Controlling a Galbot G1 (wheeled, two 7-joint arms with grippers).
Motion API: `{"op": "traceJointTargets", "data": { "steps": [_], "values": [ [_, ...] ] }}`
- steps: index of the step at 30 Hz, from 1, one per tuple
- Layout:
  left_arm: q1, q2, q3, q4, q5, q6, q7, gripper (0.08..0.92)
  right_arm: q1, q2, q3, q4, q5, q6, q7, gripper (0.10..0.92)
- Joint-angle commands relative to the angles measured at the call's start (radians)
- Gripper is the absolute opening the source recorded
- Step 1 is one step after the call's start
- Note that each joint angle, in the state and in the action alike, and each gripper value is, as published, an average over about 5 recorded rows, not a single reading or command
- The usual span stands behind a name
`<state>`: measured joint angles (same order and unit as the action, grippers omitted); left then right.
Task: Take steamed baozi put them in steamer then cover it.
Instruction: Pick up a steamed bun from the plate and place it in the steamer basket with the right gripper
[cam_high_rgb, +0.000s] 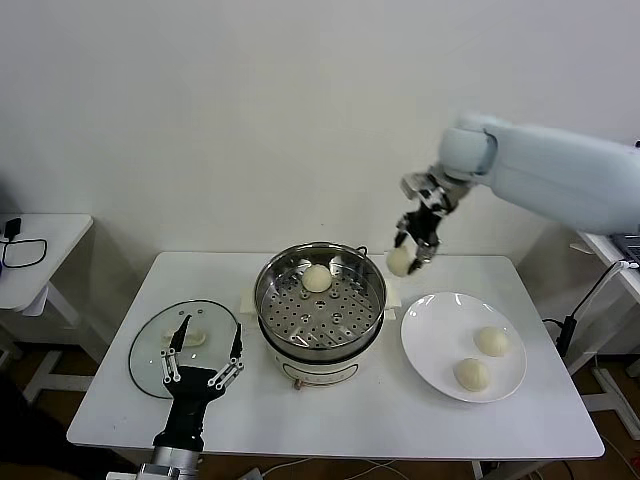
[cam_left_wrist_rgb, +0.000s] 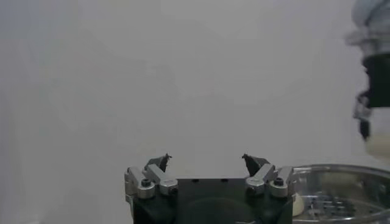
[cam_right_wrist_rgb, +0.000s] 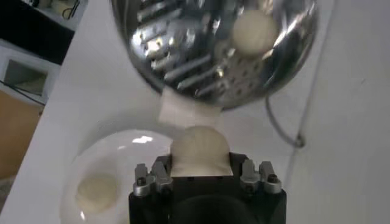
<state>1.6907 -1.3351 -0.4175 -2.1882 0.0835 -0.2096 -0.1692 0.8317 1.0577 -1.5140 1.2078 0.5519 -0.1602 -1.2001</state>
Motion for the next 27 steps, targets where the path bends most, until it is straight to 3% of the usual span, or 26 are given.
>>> {"op": "traceJointTargets", "data": {
  "steps": [1,17,27],
  "values": [
    [-0.004,0.001,-0.001,0.001,0.0,-0.001,-0.001,0.823,0.11,0.174,-0.063,0.044,0.157,-0.074,0.057,0.643],
    [-0.012,-0.004,-0.002,0.01,0.0,-0.007,-0.01,0.823,-0.071,0.333,-0.105,0.054,0.239,-0.196,0.31,0.639],
    [-0.014,-0.004,-0.005,0.013,0.0,-0.005,-0.012,0.823,-0.15,0.387,-0.089,-0.032,0.228,-0.2,0.354,0.636]
  ]
}}
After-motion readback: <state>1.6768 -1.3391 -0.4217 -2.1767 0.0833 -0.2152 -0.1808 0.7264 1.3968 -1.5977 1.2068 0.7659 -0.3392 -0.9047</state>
